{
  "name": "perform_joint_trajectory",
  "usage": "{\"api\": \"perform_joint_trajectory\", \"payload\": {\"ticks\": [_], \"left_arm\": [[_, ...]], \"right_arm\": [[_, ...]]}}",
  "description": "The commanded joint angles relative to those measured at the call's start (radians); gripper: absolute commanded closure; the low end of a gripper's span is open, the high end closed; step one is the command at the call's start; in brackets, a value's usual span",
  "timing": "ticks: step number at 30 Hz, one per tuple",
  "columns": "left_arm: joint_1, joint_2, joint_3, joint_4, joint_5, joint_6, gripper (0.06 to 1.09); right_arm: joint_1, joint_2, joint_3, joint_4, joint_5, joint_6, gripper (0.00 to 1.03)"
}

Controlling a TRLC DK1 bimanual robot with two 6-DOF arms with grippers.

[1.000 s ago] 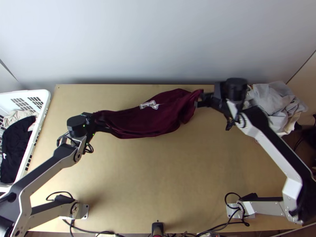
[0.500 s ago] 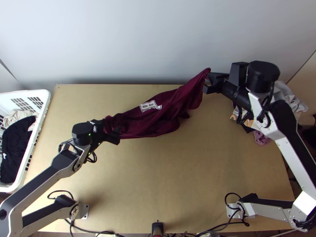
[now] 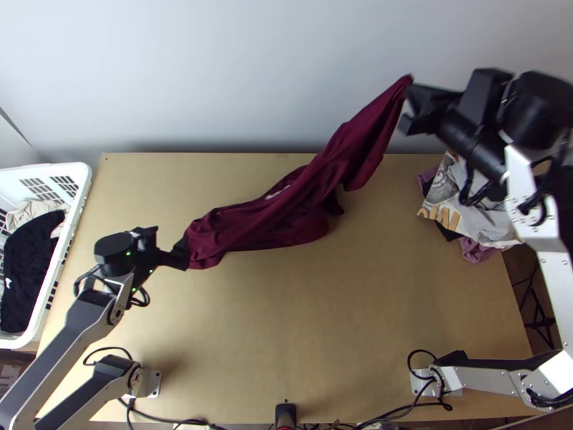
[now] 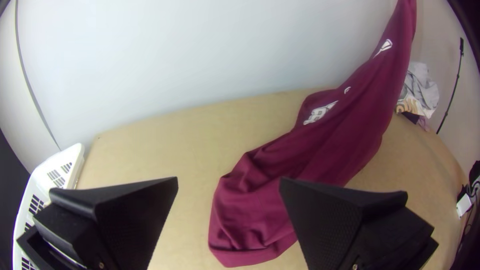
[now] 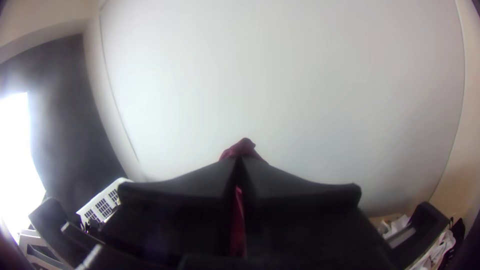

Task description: Fold the t-shirt

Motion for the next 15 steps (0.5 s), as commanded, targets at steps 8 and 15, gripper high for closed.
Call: {"api": "perform_joint_trajectory", "payload": {"ticks": [8,15], "left_arm": [[-0.074,-0.082,0.052,-0.093,0.111,-0.153,0.10],[-0.186,0.032,0.079,0.021,0.109,-0.185,0.10]], "right_arm": [[0.013,0.090,0.246,-0.052,0.052,-0.020,1.00],[0.024,0.099,0.309,-0.062,0.053,-0.006,1.00]]}}
